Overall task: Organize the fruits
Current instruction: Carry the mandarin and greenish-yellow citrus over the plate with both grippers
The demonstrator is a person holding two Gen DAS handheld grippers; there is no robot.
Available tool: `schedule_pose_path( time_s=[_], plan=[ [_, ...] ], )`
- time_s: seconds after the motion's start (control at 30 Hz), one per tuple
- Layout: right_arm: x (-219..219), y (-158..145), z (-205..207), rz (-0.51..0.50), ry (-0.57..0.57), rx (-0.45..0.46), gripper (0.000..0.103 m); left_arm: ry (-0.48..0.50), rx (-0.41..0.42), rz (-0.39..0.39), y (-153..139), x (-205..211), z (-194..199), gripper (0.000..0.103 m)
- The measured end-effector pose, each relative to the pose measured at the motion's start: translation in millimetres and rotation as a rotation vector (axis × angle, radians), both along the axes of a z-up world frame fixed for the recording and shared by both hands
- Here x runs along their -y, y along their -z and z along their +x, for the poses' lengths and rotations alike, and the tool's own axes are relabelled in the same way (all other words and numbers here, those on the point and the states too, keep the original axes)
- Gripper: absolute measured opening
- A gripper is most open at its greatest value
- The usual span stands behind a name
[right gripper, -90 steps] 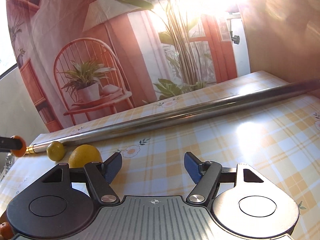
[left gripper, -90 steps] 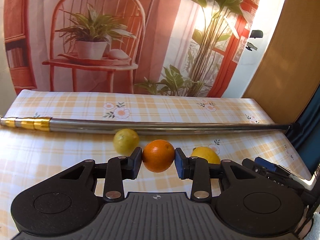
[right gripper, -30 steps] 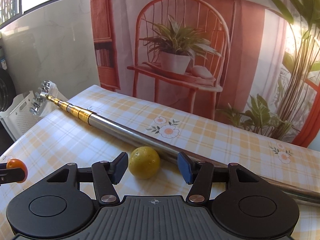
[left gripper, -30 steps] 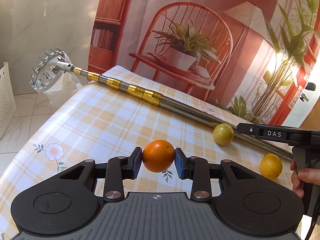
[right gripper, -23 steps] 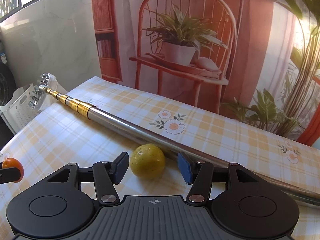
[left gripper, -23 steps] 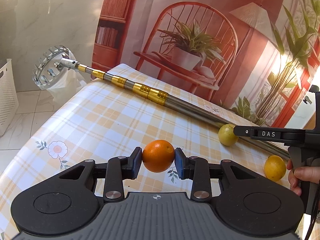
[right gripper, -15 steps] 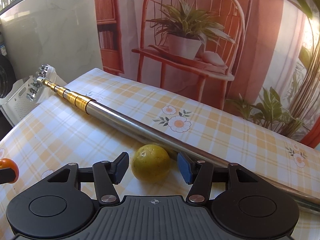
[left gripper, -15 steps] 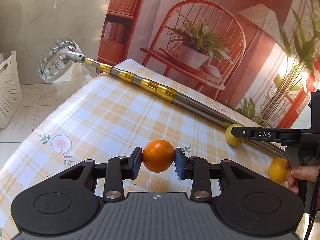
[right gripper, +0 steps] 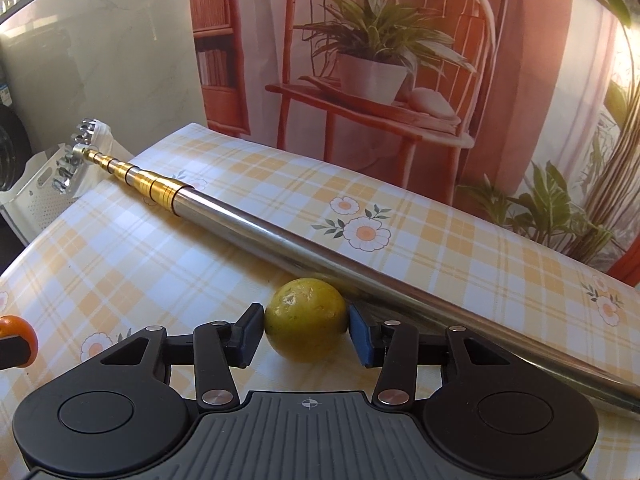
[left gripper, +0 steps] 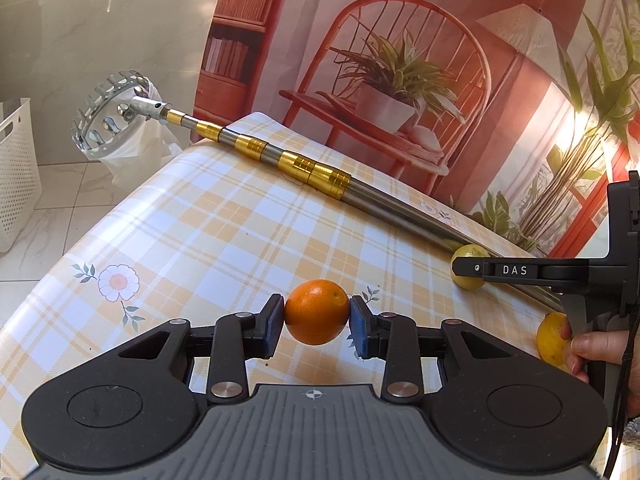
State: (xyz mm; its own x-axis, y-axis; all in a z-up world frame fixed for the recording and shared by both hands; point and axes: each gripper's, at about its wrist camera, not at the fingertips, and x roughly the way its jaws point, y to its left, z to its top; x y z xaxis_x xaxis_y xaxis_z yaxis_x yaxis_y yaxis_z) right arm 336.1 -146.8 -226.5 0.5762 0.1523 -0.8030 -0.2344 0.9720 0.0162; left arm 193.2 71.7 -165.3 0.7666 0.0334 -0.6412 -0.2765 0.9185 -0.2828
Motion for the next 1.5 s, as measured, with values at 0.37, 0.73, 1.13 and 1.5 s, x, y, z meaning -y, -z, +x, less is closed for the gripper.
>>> schedule_pose_path(
  time_s=[0.37, 0.73, 1.13, 1.5],
  plan=[
    [18, -42, -46, 0.099, 0.007, 0.081, 0.043, 0.090, 0.022, 0.007, -19, 18, -12, 0.037],
    [53, -77, -136, 0.169, 0.060, 0.186, 0.043, 0.239, 0.026, 0.011, -34, 53, -34, 0.037],
    [78, -76, -235, 0.278, 0.164, 0.218, 0.043, 0.420, -0.034, 0.021, -26, 90, -61, 0.037],
    [81, -71, -276, 0.317, 0.188, 0.199, 0.043, 0.526, -0.142, 0.026, -13, 102, -76, 0.037]
  ],
)
